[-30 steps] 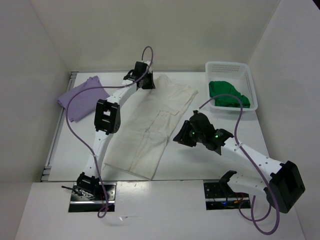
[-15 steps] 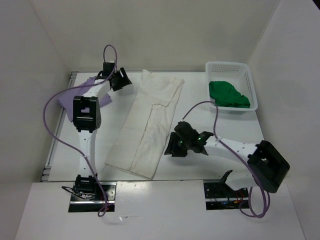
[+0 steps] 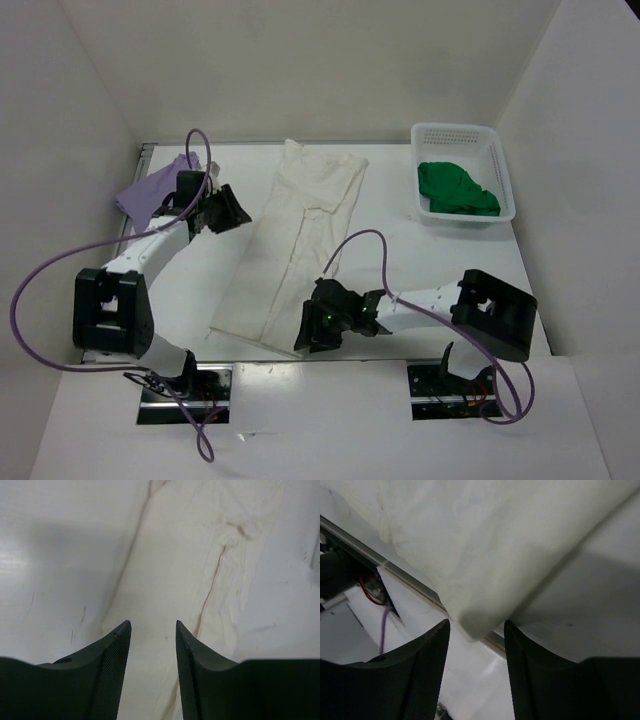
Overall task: Fold and stack the t-shirts
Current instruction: Rotate the rectangle-folded T-shirt at the center of the board, then pick up the rectangle-folded T-shirt from the center of the board.
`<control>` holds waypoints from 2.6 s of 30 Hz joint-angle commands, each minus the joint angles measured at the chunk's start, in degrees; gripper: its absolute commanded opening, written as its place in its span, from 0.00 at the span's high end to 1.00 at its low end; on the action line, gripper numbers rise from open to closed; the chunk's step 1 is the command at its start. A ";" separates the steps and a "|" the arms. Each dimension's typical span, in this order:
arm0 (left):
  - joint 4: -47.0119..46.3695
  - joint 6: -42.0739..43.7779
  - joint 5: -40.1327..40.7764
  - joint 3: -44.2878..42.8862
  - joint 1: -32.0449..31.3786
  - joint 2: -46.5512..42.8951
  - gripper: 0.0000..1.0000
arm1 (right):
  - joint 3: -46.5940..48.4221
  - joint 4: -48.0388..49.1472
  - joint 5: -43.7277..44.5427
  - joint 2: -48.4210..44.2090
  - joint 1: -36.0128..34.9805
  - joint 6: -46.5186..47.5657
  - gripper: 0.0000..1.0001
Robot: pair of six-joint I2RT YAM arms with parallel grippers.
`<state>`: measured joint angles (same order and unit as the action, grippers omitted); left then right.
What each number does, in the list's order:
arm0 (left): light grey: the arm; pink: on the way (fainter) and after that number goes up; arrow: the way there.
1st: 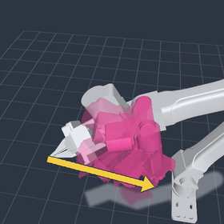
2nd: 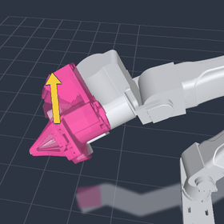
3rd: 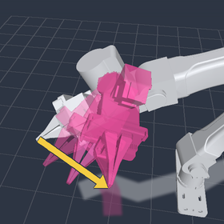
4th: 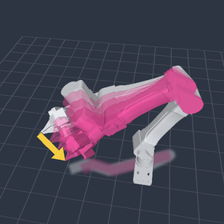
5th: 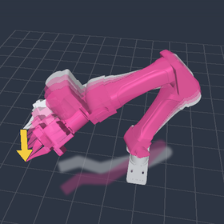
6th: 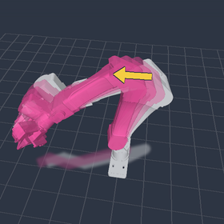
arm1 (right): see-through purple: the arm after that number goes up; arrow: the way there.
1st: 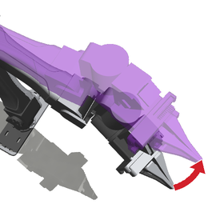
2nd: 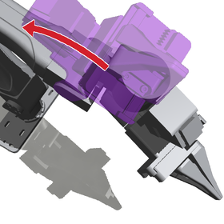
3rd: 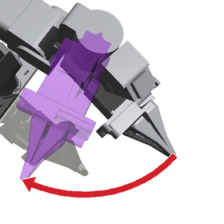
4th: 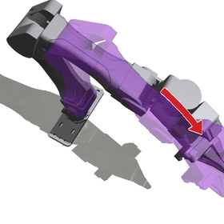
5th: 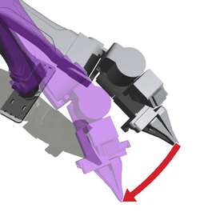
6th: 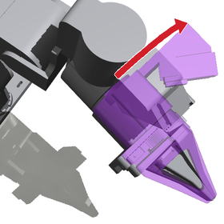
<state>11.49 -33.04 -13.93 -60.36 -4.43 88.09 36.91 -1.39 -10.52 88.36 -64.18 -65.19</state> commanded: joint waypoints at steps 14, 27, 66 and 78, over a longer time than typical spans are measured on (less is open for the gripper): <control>13.21 0.97 -9.45 12.55 -11.19 -12.68 0.44 | -10.88 -14.14 4.20 -20.04 24.79 11.65 0.93; 25.06 -8.26 -5.50 17.19 -22.29 -17.51 0.38 | -18.79 -18.67 -0.10 -37.39 28.85 7.63 0.57; 7.50 -37.72 -1.18 41.81 -28.18 -34.76 0.45 | -14.67 -11.71 0.50 -24.55 29.38 10.43 0.62; 1.87 -38.95 0.40 44.10 -28.18 -33.78 0.57 | -15.90 -13.64 1.03 -28.94 29.38 9.11 0.67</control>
<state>16.29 -72.25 -14.06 -16.36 -32.40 54.11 21.67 -14.26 -10.68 60.38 -35.20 -55.90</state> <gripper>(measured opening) 0.446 0.344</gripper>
